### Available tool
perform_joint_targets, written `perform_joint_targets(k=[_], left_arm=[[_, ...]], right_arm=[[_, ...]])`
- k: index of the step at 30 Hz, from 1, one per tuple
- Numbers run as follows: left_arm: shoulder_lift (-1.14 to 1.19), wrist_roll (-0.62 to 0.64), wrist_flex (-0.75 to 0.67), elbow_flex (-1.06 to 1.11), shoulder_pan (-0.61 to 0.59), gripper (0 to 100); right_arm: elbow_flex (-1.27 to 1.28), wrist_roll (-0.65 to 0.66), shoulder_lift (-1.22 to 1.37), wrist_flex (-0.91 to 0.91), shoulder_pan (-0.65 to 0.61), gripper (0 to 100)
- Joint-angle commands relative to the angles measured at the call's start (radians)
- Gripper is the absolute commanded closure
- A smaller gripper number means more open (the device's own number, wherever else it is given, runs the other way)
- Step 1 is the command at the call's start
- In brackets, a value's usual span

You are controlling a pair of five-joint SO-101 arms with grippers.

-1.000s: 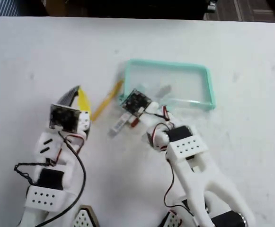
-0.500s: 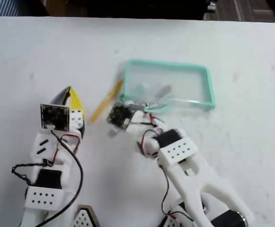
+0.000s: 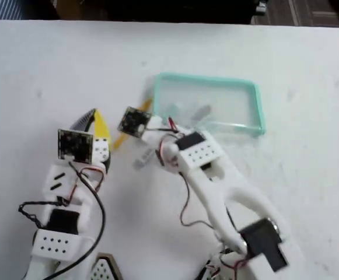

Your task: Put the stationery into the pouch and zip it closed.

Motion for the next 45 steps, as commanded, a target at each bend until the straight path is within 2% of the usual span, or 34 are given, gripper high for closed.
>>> perform_joint_targets(k=[1, 4, 16, 26, 35, 45], left_arm=[[-0.015, -0.021, -0.029, 0.009, 0.044, 98], [-0.015, -0.055, -0.029, 0.011, 0.065, 98], [-0.016, -0.055, -0.029, 0.012, 0.068, 98], [-0.018, -0.055, -0.029, 0.009, 0.068, 98], [-0.018, -0.055, -0.029, 0.009, 0.070, 98], [-0.018, -0.055, -0.029, 0.009, 0.070, 98]], right_arm=[[-0.126, 0.015, 0.101, -0.010, 0.012, 80.0], [-0.176, 0.017, 0.154, -0.012, 0.021, 80.0], [-0.264, 0.017, 0.232, -0.053, 0.022, 80.0], [-0.264, 0.018, 0.119, -0.036, 0.019, 80.0], [-0.265, 0.018, 0.262, -0.150, 0.073, 80.0], [-0.265, 0.018, 0.282, -0.232, 0.081, 80.1]])
